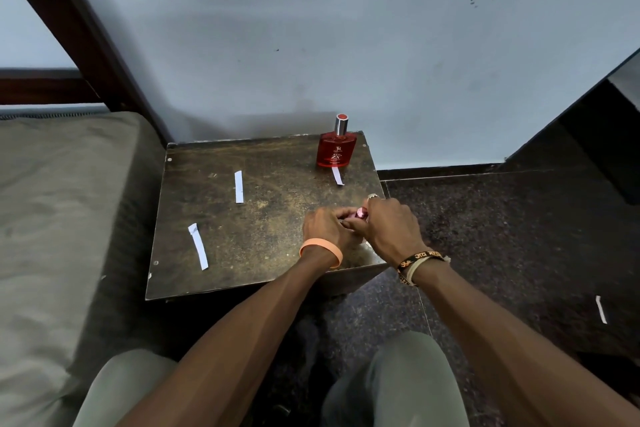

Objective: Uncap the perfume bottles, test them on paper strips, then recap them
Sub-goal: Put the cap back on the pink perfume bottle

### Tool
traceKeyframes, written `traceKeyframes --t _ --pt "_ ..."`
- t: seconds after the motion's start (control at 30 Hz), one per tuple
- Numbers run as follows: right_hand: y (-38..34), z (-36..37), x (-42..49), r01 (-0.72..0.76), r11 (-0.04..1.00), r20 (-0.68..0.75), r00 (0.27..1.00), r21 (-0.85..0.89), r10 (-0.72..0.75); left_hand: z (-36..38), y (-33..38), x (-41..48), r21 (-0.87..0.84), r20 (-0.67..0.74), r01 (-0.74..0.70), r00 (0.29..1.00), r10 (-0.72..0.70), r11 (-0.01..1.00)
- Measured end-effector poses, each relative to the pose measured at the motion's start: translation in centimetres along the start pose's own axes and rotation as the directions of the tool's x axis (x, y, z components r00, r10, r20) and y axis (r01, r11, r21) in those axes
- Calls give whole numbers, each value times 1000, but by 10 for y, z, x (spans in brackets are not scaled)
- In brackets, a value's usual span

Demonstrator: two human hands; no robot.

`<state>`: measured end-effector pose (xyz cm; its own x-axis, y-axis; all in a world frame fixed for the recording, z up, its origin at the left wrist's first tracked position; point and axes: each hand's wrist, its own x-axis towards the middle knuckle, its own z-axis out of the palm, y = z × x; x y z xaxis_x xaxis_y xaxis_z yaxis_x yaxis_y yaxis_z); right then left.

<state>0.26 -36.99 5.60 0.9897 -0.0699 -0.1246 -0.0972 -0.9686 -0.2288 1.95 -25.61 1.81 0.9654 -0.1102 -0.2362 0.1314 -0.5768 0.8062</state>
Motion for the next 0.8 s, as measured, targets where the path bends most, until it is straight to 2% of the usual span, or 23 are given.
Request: traceKeyframes --t 0.1,0.2,0.27,0.33,0.37,0.43,0.67,0.8 --pt "2 2 0 -63 989 30 998 130 60 0 1 0 -8 -14 -12 1000 12 1000" --pt "7 9 -3 -169 937 87 985 306 149 2 0 0 -9 -36 -22 999 22 1000" --pt "10 11 -5 -287 842 176 957 457 231 4 -1 0 14 -51 -50 997 51 999" --pt "12 12 -8 -394 672 282 919 627 277 5 -3 0 31 -54 -83 995 84 996" --pt "12 13 -10 -428 600 320 904 676 284 5 -5 -1 18 -52 -89 995 90 996" --pt "11 17 -13 -448 534 345 894 717 287 5 -8 -2 -47 -32 -92 995 91 995" --pt "5 37 -21 -406 526 235 902 747 362 3 -14 -5 -144 23 -96 995 100 985" --pt "2 40 -25 -348 560 140 914 752 381 0 -16 -7 -186 41 -84 995 93 979"
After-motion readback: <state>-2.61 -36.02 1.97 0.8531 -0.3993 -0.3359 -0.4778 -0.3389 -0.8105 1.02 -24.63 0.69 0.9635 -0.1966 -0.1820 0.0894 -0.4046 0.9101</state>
